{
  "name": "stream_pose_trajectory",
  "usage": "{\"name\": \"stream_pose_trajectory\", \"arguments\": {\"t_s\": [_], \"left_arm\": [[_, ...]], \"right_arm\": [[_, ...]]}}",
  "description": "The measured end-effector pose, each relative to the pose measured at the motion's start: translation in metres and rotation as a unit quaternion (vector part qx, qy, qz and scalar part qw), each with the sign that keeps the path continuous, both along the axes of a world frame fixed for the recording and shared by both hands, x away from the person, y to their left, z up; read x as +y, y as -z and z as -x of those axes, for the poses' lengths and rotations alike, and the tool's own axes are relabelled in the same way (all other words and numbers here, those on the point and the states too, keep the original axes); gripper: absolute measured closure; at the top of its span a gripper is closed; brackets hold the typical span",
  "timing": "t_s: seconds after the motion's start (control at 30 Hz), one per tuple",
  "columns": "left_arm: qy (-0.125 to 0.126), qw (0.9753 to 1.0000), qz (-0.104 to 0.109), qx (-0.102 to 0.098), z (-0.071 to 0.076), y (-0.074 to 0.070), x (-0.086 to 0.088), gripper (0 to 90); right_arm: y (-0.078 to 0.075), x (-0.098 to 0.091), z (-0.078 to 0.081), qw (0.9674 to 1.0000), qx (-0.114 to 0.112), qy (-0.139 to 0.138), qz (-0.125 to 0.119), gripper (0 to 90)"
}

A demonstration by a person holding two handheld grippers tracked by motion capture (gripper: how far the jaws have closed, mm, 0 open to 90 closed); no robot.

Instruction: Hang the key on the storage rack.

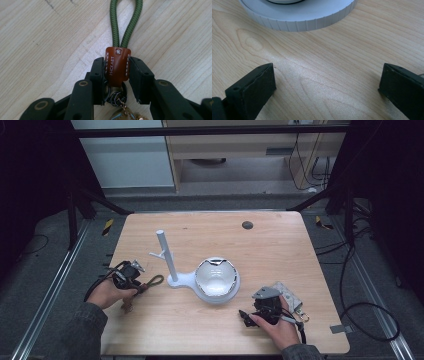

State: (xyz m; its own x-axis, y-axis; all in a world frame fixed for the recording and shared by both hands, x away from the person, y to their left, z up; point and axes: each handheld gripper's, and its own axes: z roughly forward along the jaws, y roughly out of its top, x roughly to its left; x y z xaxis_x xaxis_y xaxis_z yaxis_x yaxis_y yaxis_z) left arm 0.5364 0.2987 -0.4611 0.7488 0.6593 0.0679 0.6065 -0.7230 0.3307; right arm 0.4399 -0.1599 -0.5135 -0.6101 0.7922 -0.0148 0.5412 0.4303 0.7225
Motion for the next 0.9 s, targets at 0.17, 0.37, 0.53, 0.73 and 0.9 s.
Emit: {"name": "stream_pose_trajectory", "arguments": {"t_s": [0.17, 0.37, 0.53, 0.73, 0.9], "left_arm": [[0.001, 1.0, -0.01, 0.001, 0.0, 0.001, -0.002, 65.4], [-0.007, 0.9999, -0.01, 0.008, -0.001, 0.003, -0.003, 65.2], [-0.008, 0.9999, 0.005, -0.008, 0.004, 0.0, -0.003, 66.0], [-0.022, 0.9951, 0.058, -0.077, 0.03, -0.016, 0.006, 66.0], [-0.037, 0.9862, 0.103, -0.125, 0.056, -0.019, 0.014, 66.1]], "right_arm": [[0.0, 0.0, 0.0, 1.0, 0.002, 0.001, -0.001, 0.5], [0.0, 0.0, 0.0, 1.0, 0.002, 0.001, -0.002, 0.5], [0.0, 0.0, 0.001, 1.0, 0.003, 0.001, -0.002, 0.5], [0.0, 0.0, 0.0, 1.0, 0.004, 0.0, -0.003, 0.3], [0.0, 0.0, 0.001, 1.0, 0.003, -0.002, -0.003, 0.3]]}}
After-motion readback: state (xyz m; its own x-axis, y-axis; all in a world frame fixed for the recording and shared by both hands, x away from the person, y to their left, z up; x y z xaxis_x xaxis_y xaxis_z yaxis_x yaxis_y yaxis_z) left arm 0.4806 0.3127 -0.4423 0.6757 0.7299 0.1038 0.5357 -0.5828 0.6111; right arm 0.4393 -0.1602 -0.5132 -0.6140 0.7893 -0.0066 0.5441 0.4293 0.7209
